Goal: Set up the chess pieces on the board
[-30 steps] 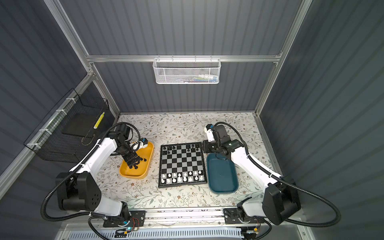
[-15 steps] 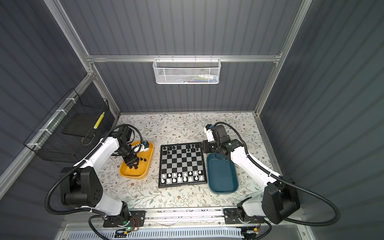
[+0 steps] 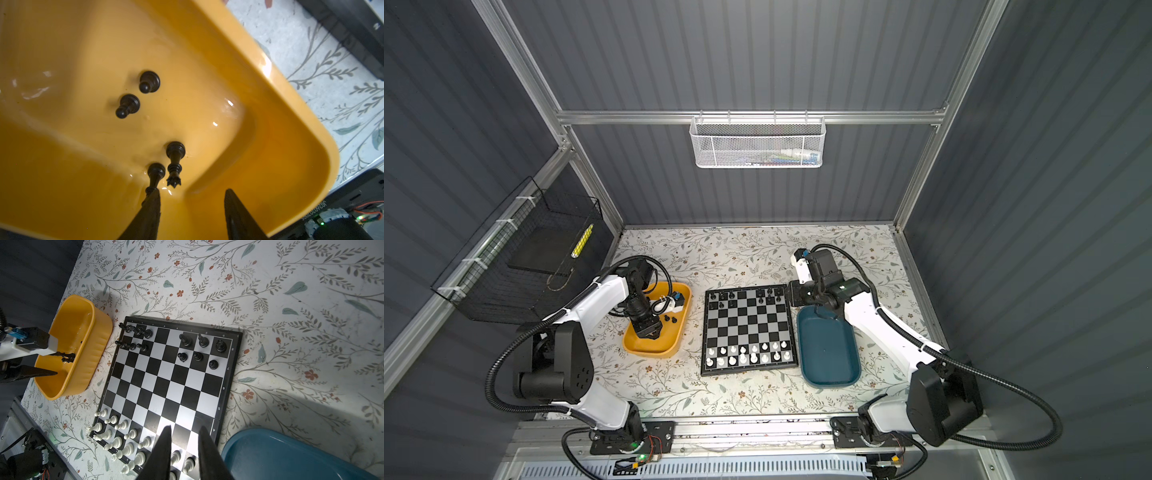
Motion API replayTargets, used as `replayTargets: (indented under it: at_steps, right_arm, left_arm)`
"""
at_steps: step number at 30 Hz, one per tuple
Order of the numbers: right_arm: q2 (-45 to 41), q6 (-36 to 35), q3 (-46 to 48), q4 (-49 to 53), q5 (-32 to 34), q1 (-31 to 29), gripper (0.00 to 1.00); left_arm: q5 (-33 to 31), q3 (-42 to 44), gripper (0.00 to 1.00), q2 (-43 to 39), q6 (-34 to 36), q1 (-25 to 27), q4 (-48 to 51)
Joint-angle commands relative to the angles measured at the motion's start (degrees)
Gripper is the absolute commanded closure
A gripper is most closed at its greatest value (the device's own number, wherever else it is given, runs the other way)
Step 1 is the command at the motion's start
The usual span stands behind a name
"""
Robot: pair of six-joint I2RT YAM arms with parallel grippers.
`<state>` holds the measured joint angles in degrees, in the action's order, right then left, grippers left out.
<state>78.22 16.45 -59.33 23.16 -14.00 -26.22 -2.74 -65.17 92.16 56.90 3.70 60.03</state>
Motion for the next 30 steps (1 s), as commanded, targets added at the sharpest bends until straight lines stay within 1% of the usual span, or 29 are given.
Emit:
replayTargets:
  at_steps: [1,6,15,16,19,28,30]
  right_arm:
    - [0.28,-0.33,-1.09,-0.22,-0.85,0.03,0.74]
    - [0.0,-0.28,-0.7,-0.35,-0.88,0.07,0.74]
    - [0.01,-0.1,-0.01,-0.56,-1.11,0.09,0.74]
    - [0.11,-0.1,0.04,-0.57,-1.13,0.07,0.74]
    - [0.08,0.0,0.08,-0.56,-1.39,0.04,0.74]
    - [-0.23,0.26,0.79,-0.52,-1.47,0.08,0.74]
    - [-0.25,0.34,1.06,-2.24,-1.52,0.06,0.74]
  left_arm:
    - [-0.87,0.84,0.52,0.56,2.04,0.59,-0.53]
    - [-2.75,1.58,0.53,1.52,2.6,1.3,-1.58]
    - [-4.27,2.14,0.56,1.8,2.98,1.74,-1.58]
    - [-4.52,2.21,0.57,1.8,2.95,1.79,-3.19]
    - [-5.33,2.59,0.59,1.8,2.99,1.96,-3.93]
    - [-4.73,3.64,0.64,1.33,3.04,2.1,-4.92]
    - [-4.45,3.82,0.64,1.31,2.94,2.1,-4.85]
